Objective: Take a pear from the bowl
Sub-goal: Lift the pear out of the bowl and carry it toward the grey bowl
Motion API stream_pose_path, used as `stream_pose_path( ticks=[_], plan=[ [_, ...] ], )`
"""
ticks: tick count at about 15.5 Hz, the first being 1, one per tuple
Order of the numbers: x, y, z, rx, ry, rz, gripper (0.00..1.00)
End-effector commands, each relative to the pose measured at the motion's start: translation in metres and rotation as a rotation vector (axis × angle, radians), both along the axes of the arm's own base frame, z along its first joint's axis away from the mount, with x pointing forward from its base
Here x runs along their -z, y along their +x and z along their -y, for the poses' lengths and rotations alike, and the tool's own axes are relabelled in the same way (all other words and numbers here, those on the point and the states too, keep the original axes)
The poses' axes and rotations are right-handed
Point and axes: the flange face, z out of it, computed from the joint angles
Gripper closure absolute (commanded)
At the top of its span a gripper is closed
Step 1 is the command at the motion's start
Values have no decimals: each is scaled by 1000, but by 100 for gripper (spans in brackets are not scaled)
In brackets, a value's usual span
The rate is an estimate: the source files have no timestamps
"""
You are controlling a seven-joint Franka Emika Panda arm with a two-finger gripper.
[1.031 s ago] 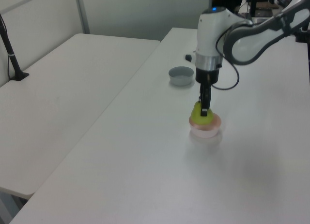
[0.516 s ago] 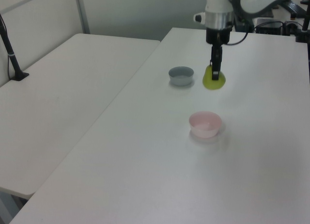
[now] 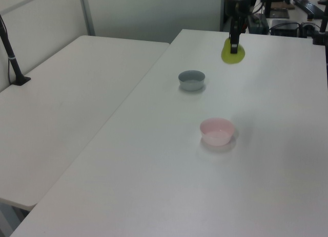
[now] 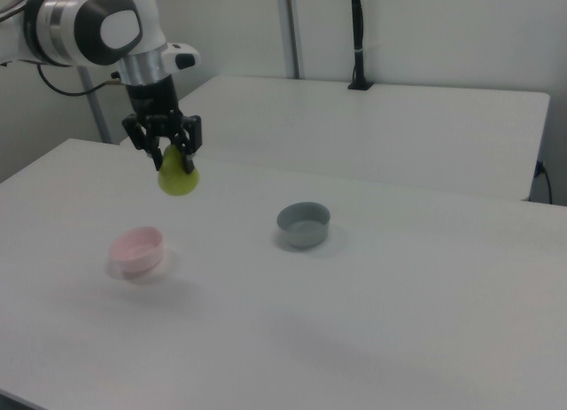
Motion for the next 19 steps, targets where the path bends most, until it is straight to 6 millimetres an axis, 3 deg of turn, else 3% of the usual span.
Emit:
stream_pose_path(
  ticks=[1,7,9,16,19],
  plan=[
    [-20,-5,39,-58,-30,7,100],
    [-22,-11,116,-78,-33,12,100],
    [-16,-12,131,-73,-33,25,100],
    [53,7,157,-5,-13,105,100],
    [103,18,170,20,-26,89,100]
  ],
)
